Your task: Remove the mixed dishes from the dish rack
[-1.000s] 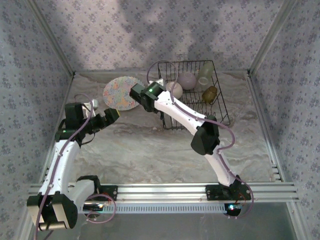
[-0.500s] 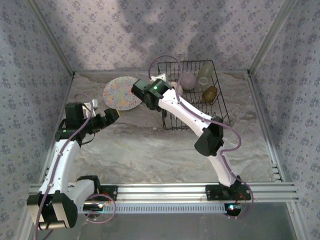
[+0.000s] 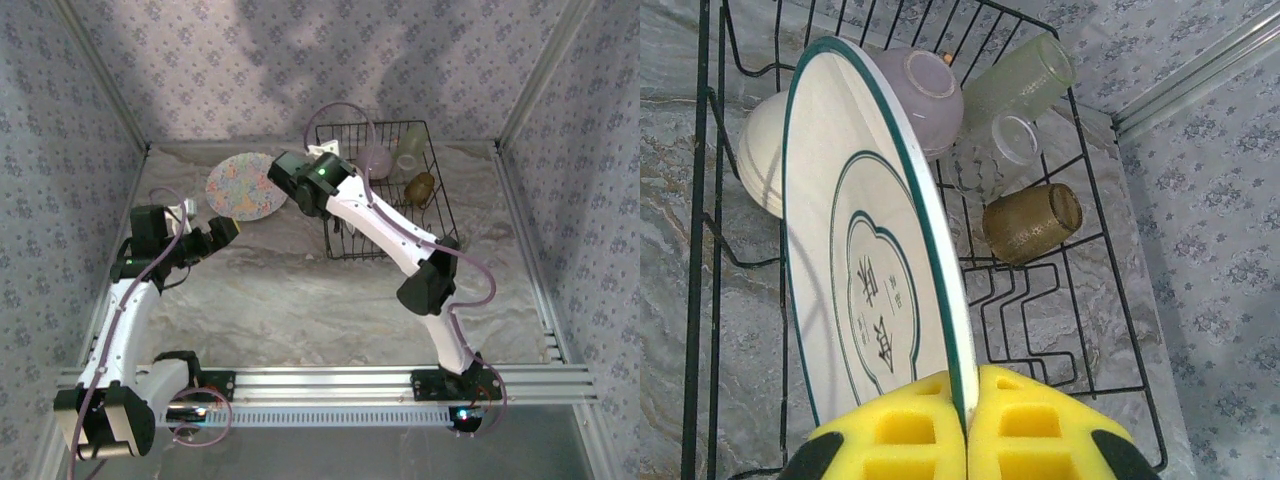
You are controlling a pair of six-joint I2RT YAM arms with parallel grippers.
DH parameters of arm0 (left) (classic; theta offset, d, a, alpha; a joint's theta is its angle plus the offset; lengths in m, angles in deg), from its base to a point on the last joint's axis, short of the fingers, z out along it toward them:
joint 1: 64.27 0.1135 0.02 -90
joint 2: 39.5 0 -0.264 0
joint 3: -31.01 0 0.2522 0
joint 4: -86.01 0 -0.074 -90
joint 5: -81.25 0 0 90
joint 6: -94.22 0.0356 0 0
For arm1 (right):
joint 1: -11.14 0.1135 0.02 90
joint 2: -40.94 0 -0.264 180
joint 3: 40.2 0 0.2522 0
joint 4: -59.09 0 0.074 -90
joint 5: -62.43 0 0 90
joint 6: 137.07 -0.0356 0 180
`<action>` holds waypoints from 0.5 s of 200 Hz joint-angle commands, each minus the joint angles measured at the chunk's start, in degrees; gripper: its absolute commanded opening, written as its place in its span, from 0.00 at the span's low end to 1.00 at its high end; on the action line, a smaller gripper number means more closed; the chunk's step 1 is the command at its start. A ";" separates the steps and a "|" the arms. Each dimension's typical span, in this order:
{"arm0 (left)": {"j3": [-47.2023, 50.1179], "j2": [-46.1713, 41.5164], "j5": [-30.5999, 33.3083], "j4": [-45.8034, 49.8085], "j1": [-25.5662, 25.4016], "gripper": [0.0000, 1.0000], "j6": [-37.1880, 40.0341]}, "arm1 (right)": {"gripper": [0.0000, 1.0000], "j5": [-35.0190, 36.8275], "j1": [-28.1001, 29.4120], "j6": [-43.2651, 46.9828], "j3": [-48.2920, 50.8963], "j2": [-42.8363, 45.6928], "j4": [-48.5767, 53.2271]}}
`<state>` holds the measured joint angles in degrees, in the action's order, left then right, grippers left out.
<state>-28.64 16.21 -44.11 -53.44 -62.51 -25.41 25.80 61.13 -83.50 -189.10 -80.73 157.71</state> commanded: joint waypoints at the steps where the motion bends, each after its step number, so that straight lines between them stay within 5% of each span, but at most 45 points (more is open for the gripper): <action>1: -0.34 0.11 -1.86 -2.18 -0.07 0.99 -0.81 | 0.00 2.65 -0.75 -0.13 1.12 4.68 1.37; 100: -0.70 0.46 -6.78 -7.20 -1.08 0.99 -4.77 | 0.00 -6.37 -6.39 6.52 24.40 23.81 -11.39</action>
<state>-28.64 16.55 -48.19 -57.73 -62.66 -28.73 22.36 56.89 -80.13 -169.82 -63.79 152.18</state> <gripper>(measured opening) 0.993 0.061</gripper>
